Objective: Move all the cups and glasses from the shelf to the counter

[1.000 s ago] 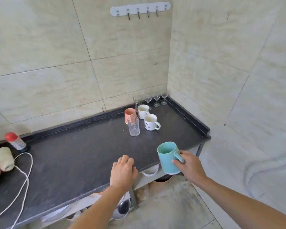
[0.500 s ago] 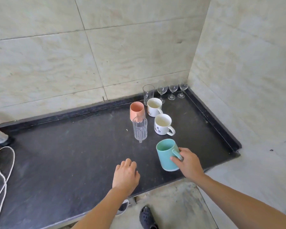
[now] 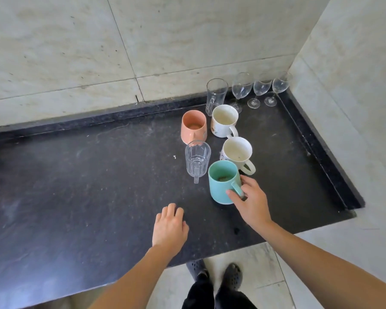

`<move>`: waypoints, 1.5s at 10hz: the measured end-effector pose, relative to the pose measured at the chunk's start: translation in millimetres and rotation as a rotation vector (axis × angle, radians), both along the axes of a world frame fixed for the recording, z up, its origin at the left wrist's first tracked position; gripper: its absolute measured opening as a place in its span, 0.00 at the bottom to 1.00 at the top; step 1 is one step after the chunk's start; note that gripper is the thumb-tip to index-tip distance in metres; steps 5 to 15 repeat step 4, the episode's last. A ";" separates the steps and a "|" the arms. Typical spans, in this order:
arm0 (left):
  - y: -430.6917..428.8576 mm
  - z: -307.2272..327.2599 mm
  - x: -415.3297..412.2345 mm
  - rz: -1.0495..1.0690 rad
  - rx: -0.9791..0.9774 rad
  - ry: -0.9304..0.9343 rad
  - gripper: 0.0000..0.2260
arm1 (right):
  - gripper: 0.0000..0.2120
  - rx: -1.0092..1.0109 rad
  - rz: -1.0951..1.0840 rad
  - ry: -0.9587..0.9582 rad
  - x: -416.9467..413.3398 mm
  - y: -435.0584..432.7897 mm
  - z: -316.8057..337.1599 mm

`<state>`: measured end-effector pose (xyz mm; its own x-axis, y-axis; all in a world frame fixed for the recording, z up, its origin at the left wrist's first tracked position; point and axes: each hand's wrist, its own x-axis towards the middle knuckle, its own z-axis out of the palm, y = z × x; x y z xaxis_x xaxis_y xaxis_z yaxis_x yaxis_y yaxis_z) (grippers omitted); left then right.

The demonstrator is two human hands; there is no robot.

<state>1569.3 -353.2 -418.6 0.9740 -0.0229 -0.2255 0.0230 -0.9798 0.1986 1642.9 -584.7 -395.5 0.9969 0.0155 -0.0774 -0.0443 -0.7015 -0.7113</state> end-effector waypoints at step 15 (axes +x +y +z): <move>-39.9 -39.9 -21.1 0.175 0.060 -0.086 0.20 | 0.11 -0.055 0.162 0.093 -6.2 -26.3 -26.7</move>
